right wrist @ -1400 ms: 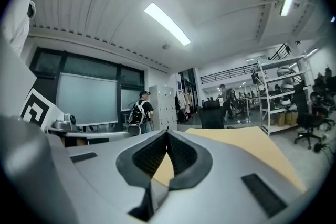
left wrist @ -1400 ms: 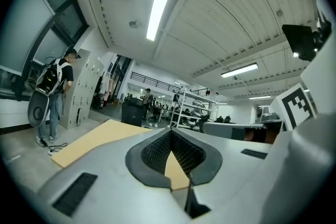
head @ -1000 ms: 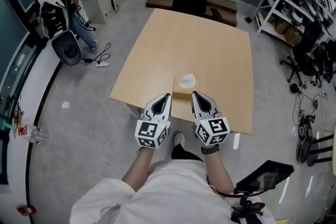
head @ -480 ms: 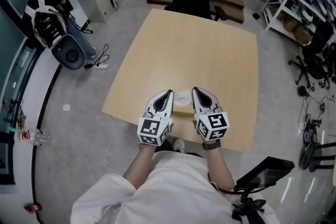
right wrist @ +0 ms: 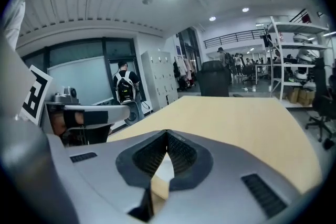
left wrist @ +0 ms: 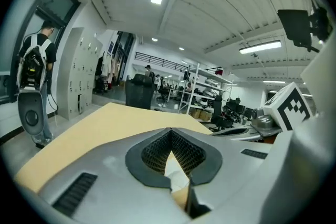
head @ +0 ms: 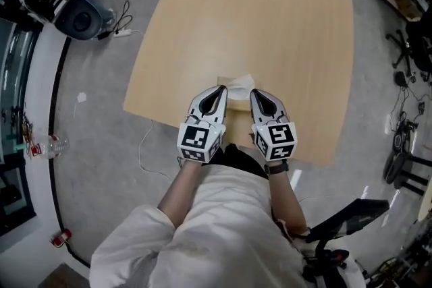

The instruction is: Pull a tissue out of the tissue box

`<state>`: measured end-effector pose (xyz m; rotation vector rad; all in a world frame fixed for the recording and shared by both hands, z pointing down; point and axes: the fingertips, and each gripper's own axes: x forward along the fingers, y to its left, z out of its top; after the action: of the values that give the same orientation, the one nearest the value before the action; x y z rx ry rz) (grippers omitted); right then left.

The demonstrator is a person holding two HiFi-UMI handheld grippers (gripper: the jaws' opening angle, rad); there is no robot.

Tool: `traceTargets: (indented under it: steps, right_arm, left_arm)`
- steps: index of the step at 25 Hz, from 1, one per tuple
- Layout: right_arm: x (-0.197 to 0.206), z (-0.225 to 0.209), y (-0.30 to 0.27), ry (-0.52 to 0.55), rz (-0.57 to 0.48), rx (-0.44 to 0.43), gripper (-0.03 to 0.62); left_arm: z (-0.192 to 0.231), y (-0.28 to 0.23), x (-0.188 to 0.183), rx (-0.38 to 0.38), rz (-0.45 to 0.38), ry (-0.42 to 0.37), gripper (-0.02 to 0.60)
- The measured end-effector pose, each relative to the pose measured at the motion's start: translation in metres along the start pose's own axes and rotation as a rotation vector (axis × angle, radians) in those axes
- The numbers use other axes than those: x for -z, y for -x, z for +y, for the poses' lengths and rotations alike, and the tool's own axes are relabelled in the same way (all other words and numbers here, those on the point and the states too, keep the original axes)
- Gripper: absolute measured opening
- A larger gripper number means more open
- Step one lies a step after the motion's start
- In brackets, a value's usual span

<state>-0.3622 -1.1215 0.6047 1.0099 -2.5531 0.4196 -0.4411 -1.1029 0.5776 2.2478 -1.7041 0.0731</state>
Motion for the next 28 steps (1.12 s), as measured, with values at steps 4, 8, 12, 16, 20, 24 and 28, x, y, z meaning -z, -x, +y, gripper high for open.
traceTargets:
  steps: [4,8,12,16,20,24,28]
  right_arm:
    - [0.029,-0.001,-0.027,-0.026,0.091,0.006,-0.002]
    - [0.044,0.003,-0.045,0.012,0.134,0.037,-0.002]
    - [0.055,-0.004,-0.060,0.050,0.194,0.051,0.034]
    - [0.059,-0.002,-0.075,0.066,0.218,0.051,0.101]
    - [0.070,-0.003,-0.091,0.151,0.265,0.118,0.211]
    - [0.080,0.001,-0.104,0.173,0.317,0.131,0.220]
    - [0.082,-0.009,-0.108,0.183,0.312,0.130,0.208]
  left_arm:
    - [0.023,-0.012,0.022,-0.011,0.059,0.073,-0.006]
    - [0.033,-0.012,0.037,0.001,0.076,0.074,-0.006]
    - [0.033,-0.020,0.047,0.020,0.102,0.083,-0.006]
    - [0.036,-0.018,0.048,0.020,0.123,0.093,-0.006]
    - [0.047,-0.014,0.046,0.017,0.131,0.074,-0.006]
    - [0.062,-0.011,0.042,0.014,0.143,0.047,-0.006]
    - [0.063,-0.024,0.041,0.026,0.154,0.055,-0.006]
